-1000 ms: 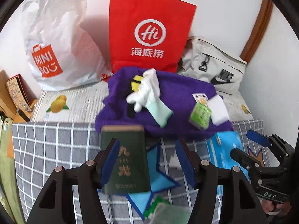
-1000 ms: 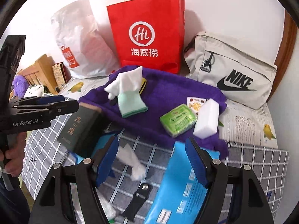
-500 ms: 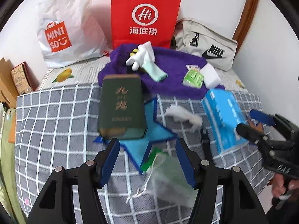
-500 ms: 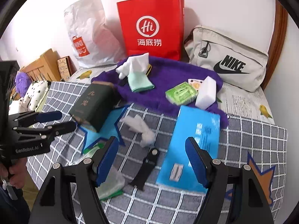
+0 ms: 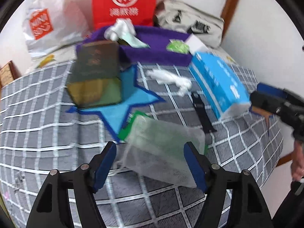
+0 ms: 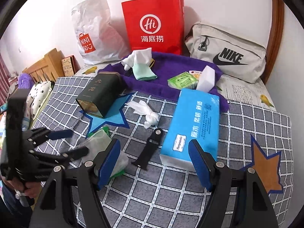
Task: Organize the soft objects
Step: 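Move the left gripper to the white mesh bag while the right approaches the green packet, then grasp the white mesh bag with the left gripper while the right grasps the green packet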
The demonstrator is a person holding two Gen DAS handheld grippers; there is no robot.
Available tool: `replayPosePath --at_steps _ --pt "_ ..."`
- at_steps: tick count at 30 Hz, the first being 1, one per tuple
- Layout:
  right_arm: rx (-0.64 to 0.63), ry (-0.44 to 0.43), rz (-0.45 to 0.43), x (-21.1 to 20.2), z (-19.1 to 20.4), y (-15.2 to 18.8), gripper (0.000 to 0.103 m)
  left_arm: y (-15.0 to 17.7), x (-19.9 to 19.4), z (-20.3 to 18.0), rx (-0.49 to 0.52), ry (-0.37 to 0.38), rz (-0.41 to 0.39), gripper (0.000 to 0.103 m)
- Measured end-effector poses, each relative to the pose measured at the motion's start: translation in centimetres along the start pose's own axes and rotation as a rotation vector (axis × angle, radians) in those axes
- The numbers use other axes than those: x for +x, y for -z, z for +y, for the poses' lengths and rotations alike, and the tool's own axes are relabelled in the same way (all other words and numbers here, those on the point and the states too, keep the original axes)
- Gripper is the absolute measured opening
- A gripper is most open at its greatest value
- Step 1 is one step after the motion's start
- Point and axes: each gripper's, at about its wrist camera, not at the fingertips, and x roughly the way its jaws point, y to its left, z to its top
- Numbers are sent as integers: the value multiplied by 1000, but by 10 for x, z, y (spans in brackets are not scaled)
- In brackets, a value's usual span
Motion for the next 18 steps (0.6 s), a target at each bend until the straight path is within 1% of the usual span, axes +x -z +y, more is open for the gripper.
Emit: replayPosePath --at_steps 3,4,5,7,8,12,14,15,16,17,18 --pt "-1 8 9 2 -5 5 73 3 19 -7 10 2 27 73" --pt "-1 15 9 2 -6 6 73 4 24 -10 27 -3 27 79" --pt "2 17 13 3 -9 7 73 6 26 -13 43 -12 24 81" --pt "13 11 18 4 -12 9 73 6 29 -18 60 -5 17 90" --pt "15 7 21 6 -13 10 73 7 31 -20 65 -3 19 92" --pt "24 2 42 13 -13 10 73 6 36 -28 97 -39 21 93" --pt "12 -1 40 14 -12 9 73 7 34 -28 109 -34 7 86" --pt "5 5 40 14 -11 8 73 7 33 -27 107 -37 3 77" --pt "1 11 41 14 -10 7 73 7 31 -26 105 -33 -3 62" --pt "0 8 40 14 -9 7 73 5 29 -23 95 -19 -4 54" --pt "1 2 40 14 -9 7 73 4 27 -19 79 2 -2 39"
